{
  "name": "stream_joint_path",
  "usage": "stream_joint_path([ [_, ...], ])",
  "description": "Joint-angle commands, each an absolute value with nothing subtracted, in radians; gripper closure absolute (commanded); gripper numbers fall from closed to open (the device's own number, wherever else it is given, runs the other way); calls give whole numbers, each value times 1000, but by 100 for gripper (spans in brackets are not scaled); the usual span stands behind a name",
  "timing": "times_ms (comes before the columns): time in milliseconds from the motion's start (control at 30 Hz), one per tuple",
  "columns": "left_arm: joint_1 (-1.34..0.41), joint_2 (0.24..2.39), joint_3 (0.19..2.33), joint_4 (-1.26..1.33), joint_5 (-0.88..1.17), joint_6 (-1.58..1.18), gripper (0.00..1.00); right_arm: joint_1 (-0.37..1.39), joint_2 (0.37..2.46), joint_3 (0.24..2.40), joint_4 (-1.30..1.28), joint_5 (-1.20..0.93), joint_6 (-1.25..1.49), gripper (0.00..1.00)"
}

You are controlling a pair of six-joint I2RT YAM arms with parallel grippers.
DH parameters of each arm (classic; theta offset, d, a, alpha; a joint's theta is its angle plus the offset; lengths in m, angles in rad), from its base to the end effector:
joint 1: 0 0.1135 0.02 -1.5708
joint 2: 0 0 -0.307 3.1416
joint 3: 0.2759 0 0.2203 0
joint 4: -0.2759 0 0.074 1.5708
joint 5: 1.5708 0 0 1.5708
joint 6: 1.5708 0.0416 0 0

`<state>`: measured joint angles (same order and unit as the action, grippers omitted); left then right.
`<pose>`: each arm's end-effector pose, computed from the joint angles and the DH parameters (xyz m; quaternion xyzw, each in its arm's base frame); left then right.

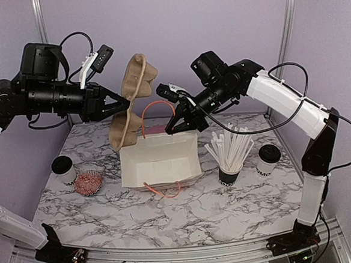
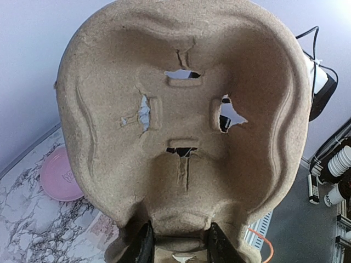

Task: Pack the takeout coffee

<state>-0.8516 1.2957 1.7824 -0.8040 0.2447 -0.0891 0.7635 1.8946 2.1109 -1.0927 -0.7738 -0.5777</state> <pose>0.1272 -0.1605 0.5255 0.3656 0.7195 -0.3519 0.4741 0.2531 0.2825 0.4289 -0.6418 0.6025 0.3825 0.2808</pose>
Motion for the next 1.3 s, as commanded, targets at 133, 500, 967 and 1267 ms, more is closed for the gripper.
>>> stream_joint_path([
  [133, -891, 1278, 1703, -710, 285, -50, 67, 789, 1931, 2143, -1124, -883, -570, 100],
  [500, -912, 1311, 1653, -701, 367, -21, 66, 790, 1941, 2142, -1149, -979, -582, 100],
  [967, -954, 1331, 1508, -704, 341, -5, 67, 776, 1949, 2104, -1156, -953, -600, 75],
  [1267, -957, 1313, 1525, -703, 331, -5, 67, 746, 1948, 2103, -1160, -941, -607, 69],
])
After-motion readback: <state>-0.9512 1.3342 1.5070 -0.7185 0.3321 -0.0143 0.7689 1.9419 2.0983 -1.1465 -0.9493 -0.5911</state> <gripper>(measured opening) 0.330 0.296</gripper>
